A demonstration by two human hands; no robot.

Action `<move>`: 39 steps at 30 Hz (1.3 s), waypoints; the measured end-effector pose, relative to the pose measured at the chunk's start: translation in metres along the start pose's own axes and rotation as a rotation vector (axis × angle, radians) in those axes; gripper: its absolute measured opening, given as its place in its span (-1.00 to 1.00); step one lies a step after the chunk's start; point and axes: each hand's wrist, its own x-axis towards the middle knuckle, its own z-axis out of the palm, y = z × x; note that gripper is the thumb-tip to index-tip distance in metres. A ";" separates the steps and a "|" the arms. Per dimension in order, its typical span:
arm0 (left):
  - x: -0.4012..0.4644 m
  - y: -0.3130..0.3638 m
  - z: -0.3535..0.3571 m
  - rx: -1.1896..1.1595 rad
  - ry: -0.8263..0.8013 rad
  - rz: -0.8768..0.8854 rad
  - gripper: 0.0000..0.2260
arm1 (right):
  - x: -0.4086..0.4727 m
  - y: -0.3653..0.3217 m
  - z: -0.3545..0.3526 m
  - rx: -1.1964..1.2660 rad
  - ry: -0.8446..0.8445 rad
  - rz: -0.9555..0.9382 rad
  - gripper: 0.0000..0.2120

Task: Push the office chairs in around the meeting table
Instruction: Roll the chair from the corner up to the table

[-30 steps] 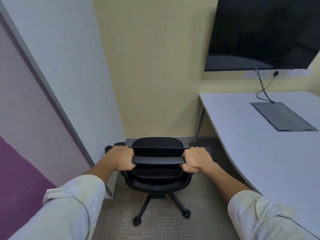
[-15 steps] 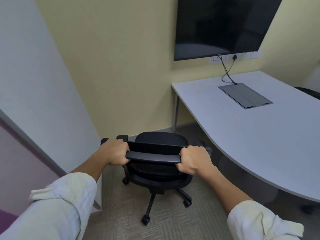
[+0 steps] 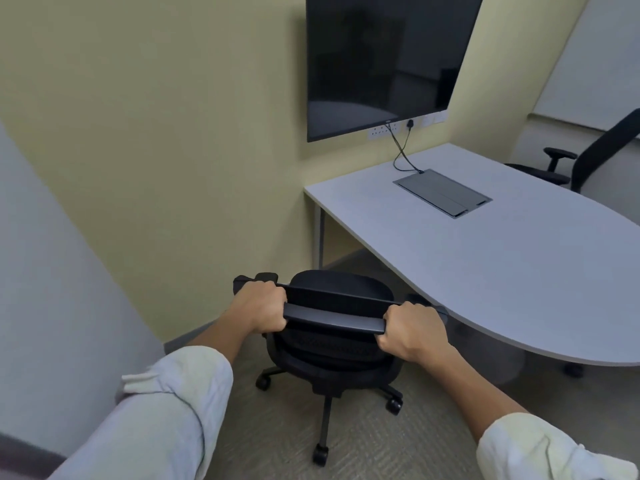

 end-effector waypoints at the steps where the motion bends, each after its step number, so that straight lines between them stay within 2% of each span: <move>1: 0.009 -0.007 0.001 0.004 0.008 0.013 -0.92 | 0.006 -0.002 0.000 0.003 0.002 0.013 -0.76; 21: 0.235 -0.127 -0.008 0.126 -0.011 0.236 -0.88 | 0.172 -0.020 0.002 0.141 0.027 0.233 -0.78; 39: 0.422 -0.242 -0.031 0.207 0.016 0.623 -0.90 | 0.320 -0.103 0.000 0.117 0.009 0.597 -0.82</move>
